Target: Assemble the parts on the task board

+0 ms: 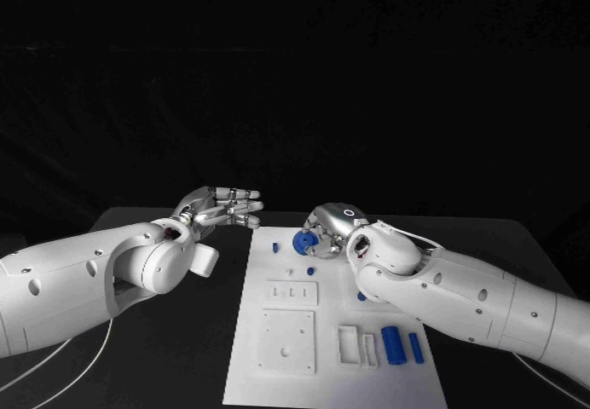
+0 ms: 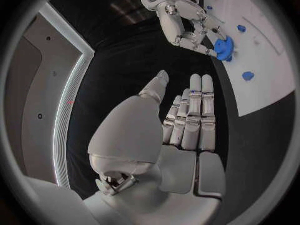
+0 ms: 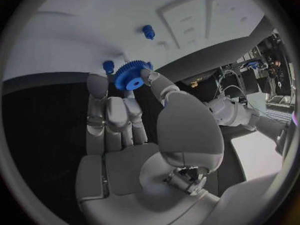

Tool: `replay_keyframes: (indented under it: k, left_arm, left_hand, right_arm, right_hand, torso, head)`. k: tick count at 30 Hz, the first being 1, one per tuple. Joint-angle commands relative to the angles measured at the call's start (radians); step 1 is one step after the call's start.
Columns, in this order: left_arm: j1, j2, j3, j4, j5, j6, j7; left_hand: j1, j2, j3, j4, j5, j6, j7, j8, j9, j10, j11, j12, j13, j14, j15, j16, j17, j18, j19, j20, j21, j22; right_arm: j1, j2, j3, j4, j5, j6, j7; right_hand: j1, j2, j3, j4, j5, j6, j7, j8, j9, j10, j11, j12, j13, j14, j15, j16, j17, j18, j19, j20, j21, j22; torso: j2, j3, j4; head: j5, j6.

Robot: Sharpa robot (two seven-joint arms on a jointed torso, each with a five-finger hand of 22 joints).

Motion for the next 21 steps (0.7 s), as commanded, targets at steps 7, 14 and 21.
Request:
replay_keyframes:
  k: [7, 14, 21]
  left_arm:
    - [0.002, 0.003, 0.001, 0.004, -0.002, 0.009, 0.007]
    - [0.002, 0.002, 0.001, 0.004, -0.002, 0.009, 0.006]
    - [0.002, 0.002, 0.001, 0.003, -0.002, 0.009, 0.007]
  left_hand:
    - [0.003, -0.003, 0.003, 0.000, -0.002, -0.003, -0.002, 0.001, -0.001, -0.007, 0.000, 0.004, 0.001, -0.001, -0.003, 0.003, 0.001, 0.014, -0.004, -0.001, 0.004, -0.001]
    - [0.003, -0.003, 0.003, 0.000, -0.002, -0.003, -0.002, 0.001, -0.001, -0.007, 0.000, 0.004, 0.001, -0.001, -0.003, 0.003, 0.001, 0.014, -0.004, -0.001, 0.004, -0.001]
    - [0.003, -0.003, 0.003, 0.000, -0.002, -0.003, -0.002, 0.001, -0.001, -0.007, 0.000, 0.004, 0.001, -0.001, -0.003, 0.003, 0.001, 0.014, -0.004, -0.001, 0.004, -0.001]
  right_arm:
    - [-0.003, 0.027, -0.019, -0.036, -0.031, 0.009, 0.003]
    - [-0.004, 0.036, -0.027, -0.062, -0.039, 0.008, 0.006]
    - [-0.005, 0.041, -0.031, -0.075, -0.044, 0.005, 0.008]
  right_hand:
    - [0.005, -0.006, 0.002, 0.005, -0.002, -0.001, 0.003, 0.002, 0.003, 0.002, -0.001, -0.006, 0.000, 0.001, -0.005, -0.006, -0.002, 0.000, 0.043, -0.004, 0.005, 0.002]
    - [0.004, -0.007, 0.002, 0.007, 0.000, -0.002, 0.003, 0.002, 0.003, 0.000, -0.001, -0.007, -0.001, 0.000, -0.005, -0.008, -0.004, 0.000, 0.042, -0.004, 0.003, 0.002]
    - [0.004, -0.008, 0.002, 0.007, -0.001, -0.004, 0.004, 0.003, 0.003, 0.000, -0.001, -0.008, -0.001, 0.001, -0.005, -0.008, -0.005, 0.000, 0.042, -0.004, 0.001, 0.001]
  torso:
    - [0.002, 0.0004, 0.0057]
    - [0.001, 0.0001, 0.0023]
    - [0.001, 0.0010, 0.0022]
  head:
    - [0.001, -0.005]
    - [0.002, -0.009]
    - [0.002, -0.010]
